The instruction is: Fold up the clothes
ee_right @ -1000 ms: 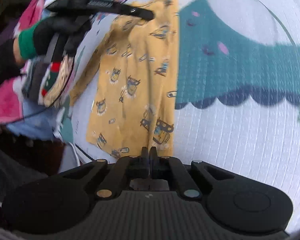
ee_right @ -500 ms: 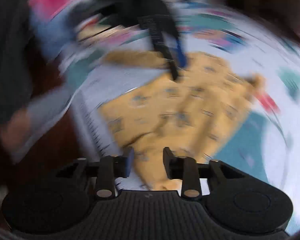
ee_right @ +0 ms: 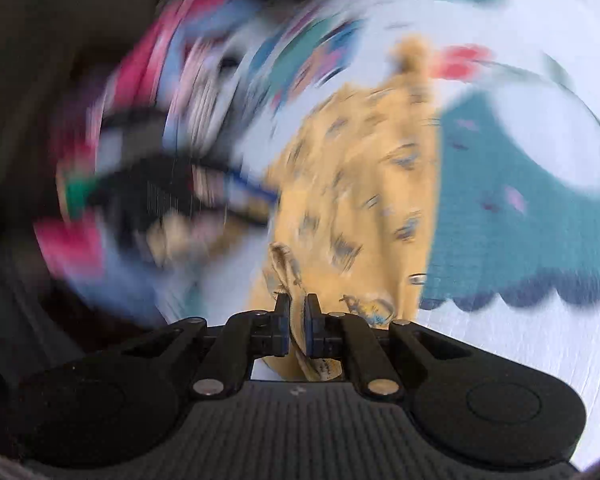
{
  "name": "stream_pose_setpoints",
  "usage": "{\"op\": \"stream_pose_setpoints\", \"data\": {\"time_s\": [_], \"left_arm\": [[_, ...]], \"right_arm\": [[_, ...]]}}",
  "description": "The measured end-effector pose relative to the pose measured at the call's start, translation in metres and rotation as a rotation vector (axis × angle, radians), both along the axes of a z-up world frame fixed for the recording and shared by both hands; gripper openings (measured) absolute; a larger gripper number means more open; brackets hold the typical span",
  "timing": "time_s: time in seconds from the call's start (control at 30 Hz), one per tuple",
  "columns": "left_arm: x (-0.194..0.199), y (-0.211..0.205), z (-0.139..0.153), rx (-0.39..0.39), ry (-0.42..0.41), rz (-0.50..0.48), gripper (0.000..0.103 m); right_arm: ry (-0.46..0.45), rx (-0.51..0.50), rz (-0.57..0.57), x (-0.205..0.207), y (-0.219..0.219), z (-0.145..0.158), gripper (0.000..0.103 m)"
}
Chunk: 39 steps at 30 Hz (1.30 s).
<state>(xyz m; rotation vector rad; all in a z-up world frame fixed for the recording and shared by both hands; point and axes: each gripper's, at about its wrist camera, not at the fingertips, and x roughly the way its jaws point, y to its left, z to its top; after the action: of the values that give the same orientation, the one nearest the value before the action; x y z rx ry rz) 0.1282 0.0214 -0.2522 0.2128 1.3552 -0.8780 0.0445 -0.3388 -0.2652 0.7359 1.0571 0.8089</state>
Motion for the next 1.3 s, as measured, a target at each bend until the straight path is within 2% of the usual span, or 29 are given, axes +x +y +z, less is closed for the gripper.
{"op": "stream_pose_setpoints", "data": {"time_s": [0.13, 0.23, 0.27, 0.37, 0.4, 0.43, 0.5, 0.57, 0.63, 0.67, 0.73, 0.83, 0.9, 0.97, 1.07, 1.2, 1.23, 1.3], "left_arm": [[-0.006, -0.008, -0.002, -0.045, 0.059, -0.023, 0.057], [-0.014, -0.019, -0.007, -0.079, 0.13, -0.025, 0.057], [-0.016, -0.022, -0.01, -0.088, 0.153, -0.026, 0.057], [-0.023, -0.03, -0.015, -0.075, 0.171, -0.058, 0.057], [-0.022, -0.03, -0.018, -0.068, 0.177, -0.051, 0.057], [-0.02, -0.03, -0.02, -0.061, 0.184, -0.043, 0.057], [-0.018, -0.03, -0.025, -0.047, 0.198, -0.028, 0.057], [-0.015, -0.028, -0.028, -0.046, 0.21, -0.008, 0.057], [-0.012, -0.028, -0.026, -0.053, 0.209, 0.003, 0.057], [-0.011, -0.028, -0.025, -0.053, 0.196, -0.001, 0.057], [-0.009, -0.029, -0.021, -0.054, 0.168, -0.009, 0.057], [-0.007, -0.035, -0.013, -0.078, 0.107, -0.022, 0.057], [-0.007, -0.04, -0.009, -0.119, 0.079, -0.031, 0.057], [-0.008, -0.048, -0.007, -0.157, 0.058, -0.044, 0.057], [-0.013, -0.061, -0.008, -0.206, -0.026, -0.083, 0.057], [-0.013, -0.08, -0.022, -0.204, -0.165, -0.137, 0.056], [-0.01, -0.084, -0.029, -0.194, -0.19, -0.142, 0.056], [-0.008, -0.092, -0.037, -0.182, -0.226, -0.19, 0.056]], "right_arm": [[0.181, 0.187, -0.204, 0.003, -0.039, -0.026, 0.014], [0.235, 0.212, -0.228, 0.005, -0.036, -0.041, 0.014], [0.232, 0.196, -0.196, 0.005, -0.033, -0.041, 0.014], [0.048, -0.005, 0.001, 0.002, 0.001, -0.015, 0.013], [-0.04, -0.099, 0.059, -0.002, 0.016, -0.006, 0.014], [-0.079, -0.108, 0.103, -0.003, 0.027, -0.004, 0.013], [-0.114, -0.195, 0.198, -0.006, 0.053, -0.004, 0.013], [-0.157, -0.328, 0.291, -0.012, 0.075, -0.013, 0.014], [-0.16, -0.303, 0.261, -0.013, 0.074, -0.017, 0.015], [-0.178, -0.317, 0.27, -0.014, 0.075, -0.014, 0.017], [-0.223, -0.335, 0.29, -0.018, 0.076, -0.006, 0.037], [-0.285, -0.33, 0.327, -0.027, 0.073, 0.006, 0.041], [-0.303, -0.343, 0.358, -0.03, 0.074, 0.009, 0.048], [-0.317, -0.391, 0.395, -0.033, 0.078, 0.009, 0.049], [-0.333, -0.354, 0.338, -0.035, 0.064, 0.017, 0.048], [-0.403, -0.383, 0.269, -0.025, 0.073, 0.022, 0.048], [-0.394, -0.39, 0.256, -0.021, 0.076, 0.018, 0.048], [-0.332, -0.466, 0.283, -0.016, 0.085, 0.0, 0.047]]}}
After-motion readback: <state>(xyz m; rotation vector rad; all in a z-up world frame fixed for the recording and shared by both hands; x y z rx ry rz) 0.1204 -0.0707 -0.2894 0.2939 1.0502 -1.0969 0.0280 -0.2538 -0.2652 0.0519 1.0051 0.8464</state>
